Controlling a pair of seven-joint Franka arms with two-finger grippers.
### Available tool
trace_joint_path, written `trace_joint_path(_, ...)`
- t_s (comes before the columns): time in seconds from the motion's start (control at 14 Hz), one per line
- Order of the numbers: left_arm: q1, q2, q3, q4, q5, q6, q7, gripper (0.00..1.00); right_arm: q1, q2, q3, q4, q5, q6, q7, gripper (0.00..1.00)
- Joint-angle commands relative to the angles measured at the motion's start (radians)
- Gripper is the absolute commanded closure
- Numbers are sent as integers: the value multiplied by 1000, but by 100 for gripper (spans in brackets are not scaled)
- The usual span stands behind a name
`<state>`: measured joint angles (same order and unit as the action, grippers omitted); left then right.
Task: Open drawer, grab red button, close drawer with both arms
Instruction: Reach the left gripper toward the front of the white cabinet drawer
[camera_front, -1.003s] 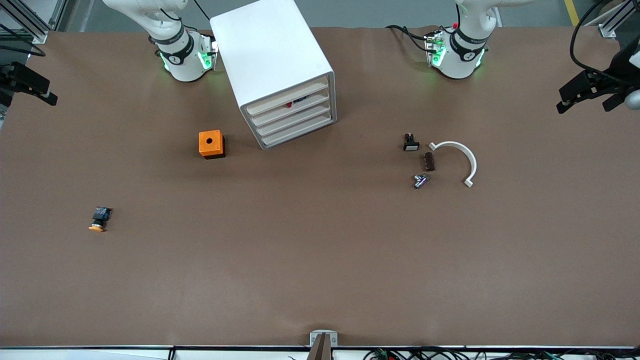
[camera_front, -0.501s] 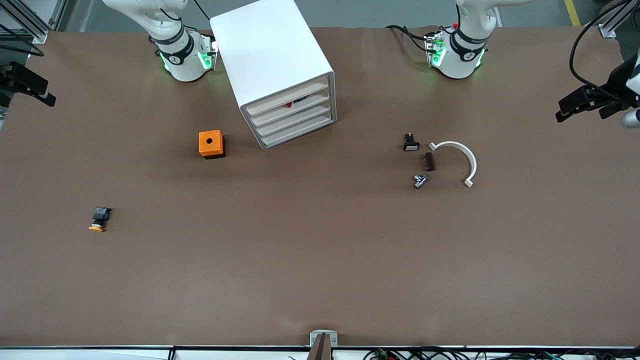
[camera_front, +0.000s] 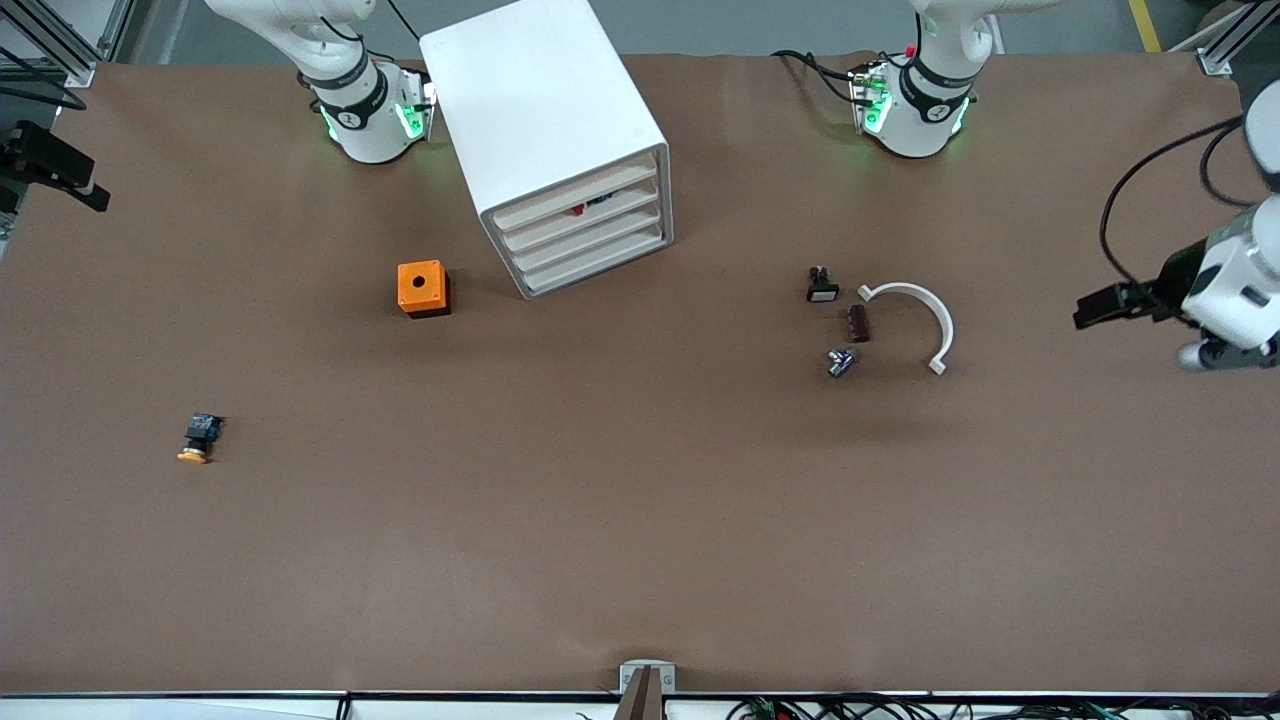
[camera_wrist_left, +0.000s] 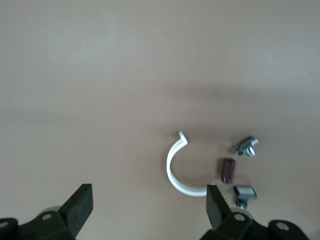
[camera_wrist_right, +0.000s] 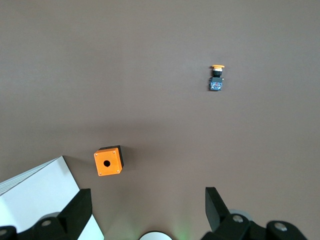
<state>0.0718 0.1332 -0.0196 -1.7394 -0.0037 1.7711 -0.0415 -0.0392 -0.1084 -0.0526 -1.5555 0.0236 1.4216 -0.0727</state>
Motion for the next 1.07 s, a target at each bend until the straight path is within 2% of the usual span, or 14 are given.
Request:
trace_joint_path(0.0,0,86,-5,18,11,66,-36,0,-16,-1,5,21,12,-7,-4,0)
trace_joint_path(0.29,-36,195,-11,18,42,136,-145,0,-18,21,5,29,1,0,-1,0)
trace_joint_path(0.5,-56,210,-16,24,47,137,-234,0,-18,178,7,40,4,-4,-6,0)
trace_joint_path(0.57,-85,210,-16,24,47,130,-294,0,-16,184,5,43,2,3,-7,0)
trace_joint_path(0.72,-119,224,-16,50,48,94,-433,0,-22,249,5,51,-1,-6,-9,0)
trace_joint_path(1.0,-168,275,-17,158,47,-85,-613,0,-44,263,7,51,-8,-3,-22,0)
